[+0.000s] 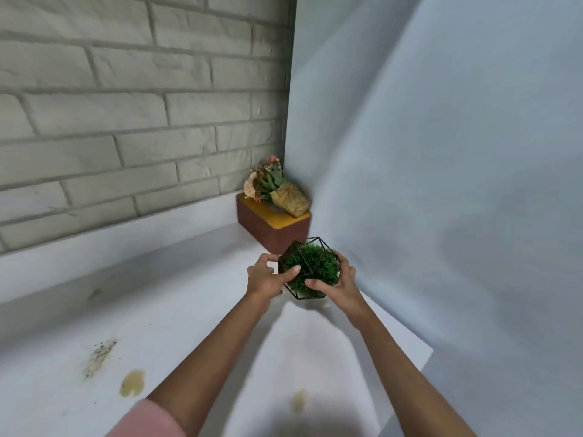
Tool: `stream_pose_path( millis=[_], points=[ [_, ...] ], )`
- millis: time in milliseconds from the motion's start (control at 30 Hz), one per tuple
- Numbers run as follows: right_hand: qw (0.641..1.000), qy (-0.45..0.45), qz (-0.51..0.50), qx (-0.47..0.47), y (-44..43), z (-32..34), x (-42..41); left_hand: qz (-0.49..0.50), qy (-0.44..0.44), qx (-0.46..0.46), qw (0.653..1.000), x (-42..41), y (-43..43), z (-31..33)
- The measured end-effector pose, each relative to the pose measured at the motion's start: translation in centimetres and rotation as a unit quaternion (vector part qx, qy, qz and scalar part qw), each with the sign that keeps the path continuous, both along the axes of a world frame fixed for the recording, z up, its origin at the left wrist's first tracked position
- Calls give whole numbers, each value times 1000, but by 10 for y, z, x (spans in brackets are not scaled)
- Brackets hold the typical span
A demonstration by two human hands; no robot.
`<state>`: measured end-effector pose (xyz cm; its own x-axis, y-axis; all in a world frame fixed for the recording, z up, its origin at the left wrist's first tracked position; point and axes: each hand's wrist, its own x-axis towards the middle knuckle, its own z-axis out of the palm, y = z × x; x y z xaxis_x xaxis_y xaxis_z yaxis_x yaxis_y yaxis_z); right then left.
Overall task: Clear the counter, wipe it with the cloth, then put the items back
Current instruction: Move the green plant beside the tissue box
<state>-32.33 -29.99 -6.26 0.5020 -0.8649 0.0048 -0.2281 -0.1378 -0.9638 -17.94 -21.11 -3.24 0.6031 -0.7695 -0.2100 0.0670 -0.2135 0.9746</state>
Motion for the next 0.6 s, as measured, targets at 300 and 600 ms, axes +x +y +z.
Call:
stream_pose_path(
  millis=[300,600],
  points=[
    [999,-44,-31,-5,-65,-22,19,14,55,-10,998,11,-69,-35],
    [991,-79,-111,5,-80,-35,40,40,18,-23,999,21,-106,-38]
  ],
)
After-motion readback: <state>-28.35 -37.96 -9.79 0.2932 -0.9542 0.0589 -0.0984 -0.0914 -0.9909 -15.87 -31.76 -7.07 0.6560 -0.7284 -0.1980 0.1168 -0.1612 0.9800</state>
